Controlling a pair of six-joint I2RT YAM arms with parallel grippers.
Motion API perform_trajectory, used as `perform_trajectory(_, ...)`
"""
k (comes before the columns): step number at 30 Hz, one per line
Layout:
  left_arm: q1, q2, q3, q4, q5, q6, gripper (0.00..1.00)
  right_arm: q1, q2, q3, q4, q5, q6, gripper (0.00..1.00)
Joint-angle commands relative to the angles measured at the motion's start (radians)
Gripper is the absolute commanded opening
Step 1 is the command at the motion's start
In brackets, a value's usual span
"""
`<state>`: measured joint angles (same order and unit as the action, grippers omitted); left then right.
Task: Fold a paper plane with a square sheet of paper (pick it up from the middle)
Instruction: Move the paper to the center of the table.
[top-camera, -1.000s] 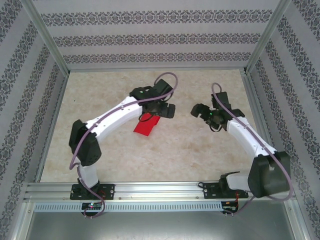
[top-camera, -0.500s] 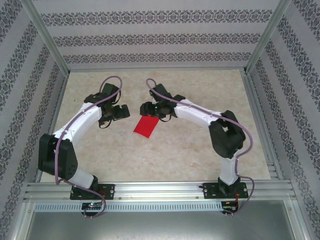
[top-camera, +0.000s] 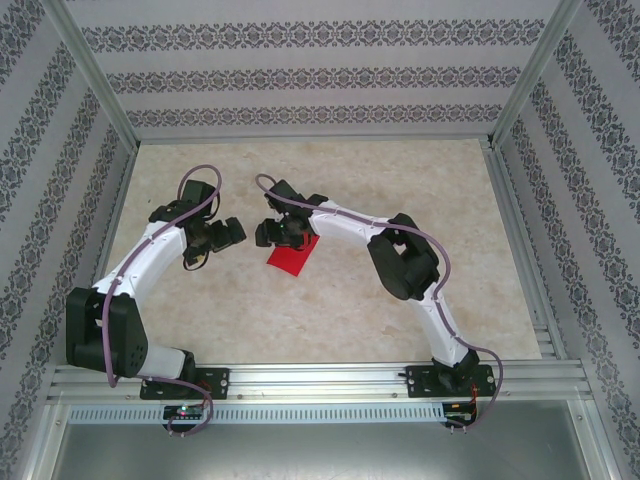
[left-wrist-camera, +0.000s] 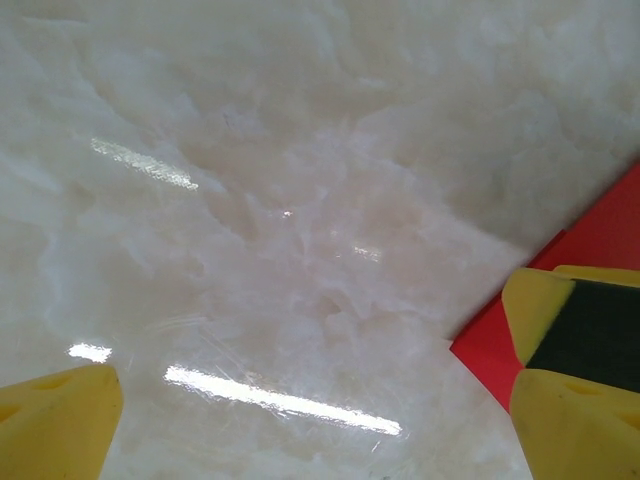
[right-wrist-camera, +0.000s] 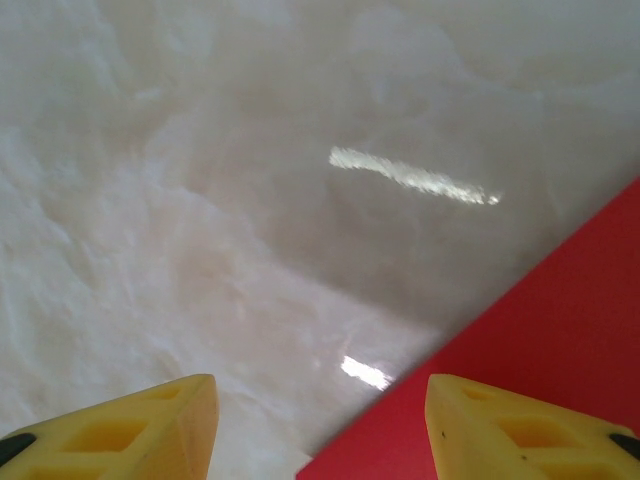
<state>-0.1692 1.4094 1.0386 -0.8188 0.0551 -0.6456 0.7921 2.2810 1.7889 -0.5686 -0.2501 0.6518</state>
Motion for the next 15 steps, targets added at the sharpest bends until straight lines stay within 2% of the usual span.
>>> perform_trajectory(1, 0.015, -0.021, 0.005, 0.053, 0.023, -0.021, 1.00, 0.009, 0.008, -0.018, -0.040, -0.008, -0.045, 0.57)
perform_trajectory(7, 0.015, -0.003, 0.014, 0.063, 0.040, -0.020, 1.00, 0.007, -0.002, -0.086, -0.067, -0.023, -0.108, 0.58)
perform_trajectory(12, 0.015, 0.007, 0.019, 0.061, 0.048, -0.023, 1.00, 0.003, -0.041, -0.164, -0.139, -0.038, -0.257, 0.59)
perform_trajectory(15, 0.015, 0.012, 0.016, 0.076, 0.073, -0.022, 0.99, -0.013, -0.113, -0.279, -0.153, -0.059, -0.342, 0.58)
